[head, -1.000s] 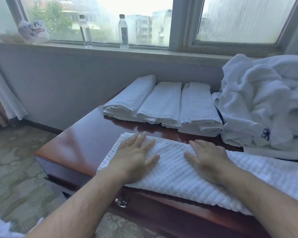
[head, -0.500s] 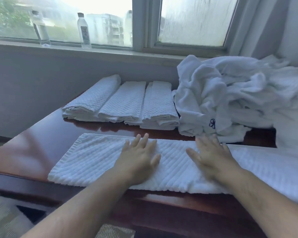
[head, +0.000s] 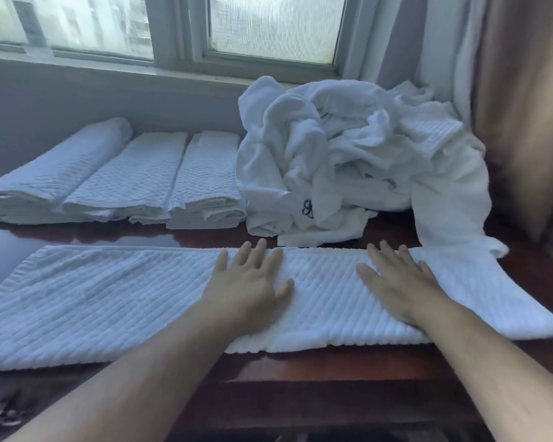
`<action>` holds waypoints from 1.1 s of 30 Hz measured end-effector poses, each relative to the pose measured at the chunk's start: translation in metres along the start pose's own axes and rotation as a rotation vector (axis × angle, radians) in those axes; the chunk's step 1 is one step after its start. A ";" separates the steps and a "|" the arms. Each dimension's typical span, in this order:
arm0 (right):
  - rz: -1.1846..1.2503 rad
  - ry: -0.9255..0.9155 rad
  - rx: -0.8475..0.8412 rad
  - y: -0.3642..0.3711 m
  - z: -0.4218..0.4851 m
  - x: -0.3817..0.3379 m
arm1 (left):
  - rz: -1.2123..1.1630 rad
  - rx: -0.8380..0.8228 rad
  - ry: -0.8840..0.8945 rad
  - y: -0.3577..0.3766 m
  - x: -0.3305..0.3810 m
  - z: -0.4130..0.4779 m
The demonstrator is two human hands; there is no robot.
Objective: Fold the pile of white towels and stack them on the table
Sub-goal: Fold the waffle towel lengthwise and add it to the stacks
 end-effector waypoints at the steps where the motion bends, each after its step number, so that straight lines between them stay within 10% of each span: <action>1: 0.009 0.002 0.000 -0.002 0.000 0.007 | -0.009 -0.014 -0.031 -0.001 0.005 0.001; 9: 0.004 0.097 0.025 -0.008 -0.001 0.059 | 0.018 0.124 0.272 -0.008 0.114 0.030; 25: 0.125 0.380 0.142 -0.017 -0.003 0.131 | 0.017 0.095 0.303 0.020 0.122 0.035; 33: 0.484 0.226 0.379 -0.028 -0.055 0.104 | 0.007 0.095 0.296 0.017 0.122 0.028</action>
Point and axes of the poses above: each hand's wrist, its own z-axis towards the middle knuckle, its own y-axis out of the palm, x = y × z, the point moved 6 cm from there along z, towards the middle knuckle, and after that the axes turned 5 degrees about -x, right-handed, at the moved point
